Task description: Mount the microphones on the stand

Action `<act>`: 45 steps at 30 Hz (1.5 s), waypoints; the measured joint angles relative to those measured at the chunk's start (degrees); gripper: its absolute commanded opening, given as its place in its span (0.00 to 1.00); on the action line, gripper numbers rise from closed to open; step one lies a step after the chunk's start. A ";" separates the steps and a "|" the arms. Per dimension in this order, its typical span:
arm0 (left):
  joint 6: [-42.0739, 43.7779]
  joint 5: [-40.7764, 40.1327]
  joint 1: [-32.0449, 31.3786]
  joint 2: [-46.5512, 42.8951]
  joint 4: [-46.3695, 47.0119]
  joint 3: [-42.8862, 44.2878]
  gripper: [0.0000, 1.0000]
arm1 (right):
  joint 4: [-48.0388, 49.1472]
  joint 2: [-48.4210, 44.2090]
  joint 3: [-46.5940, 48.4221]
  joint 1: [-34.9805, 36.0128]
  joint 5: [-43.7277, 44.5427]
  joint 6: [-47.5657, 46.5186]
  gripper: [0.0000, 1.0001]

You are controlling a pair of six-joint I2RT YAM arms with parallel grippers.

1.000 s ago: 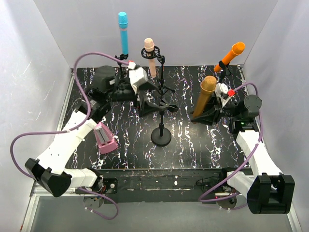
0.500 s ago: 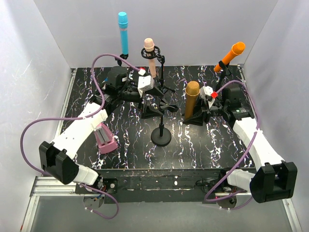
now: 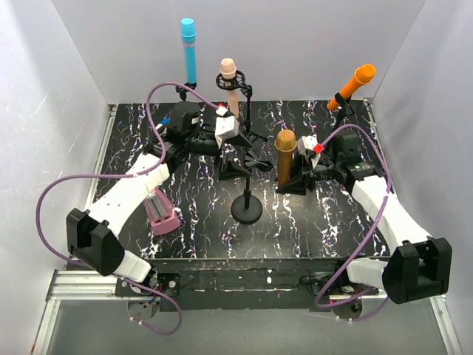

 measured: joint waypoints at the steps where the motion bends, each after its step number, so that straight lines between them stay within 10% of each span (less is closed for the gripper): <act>1: -0.02 0.02 0.00 0.02 0.17 0.00 0.90 | -0.07 0.13 0.00 0.00 0.09 -0.11 0.04; 8: -1.55 -0.11 -0.11 0.04 1.75 -0.11 0.67 | -0.50 1.14 0.66 0.09 0.48 -0.85 0.04; 13: -2.67 -0.02 -0.11 0.02 2.60 -0.81 0.19 | -0.98 1.27 0.76 0.35 0.81 -1.01 0.04; 18: -3.08 -0.57 0.00 -0.17 4.55 -1.22 0.00 | -1.25 2.23 1.75 1.31 1.14 -1.51 0.04; 33: -7.43 -3.43 -0.11 -4.59 9.81 -7.19 0.00 | 4.61 7.06 3.80 5.14 4.20 2.25 0.05; 45: -19.19 -10.82 0.17 -10.23 22.93 -16.61 0.00 | 43.95 8.55 -9.51 8.04 7.10 31.85 0.05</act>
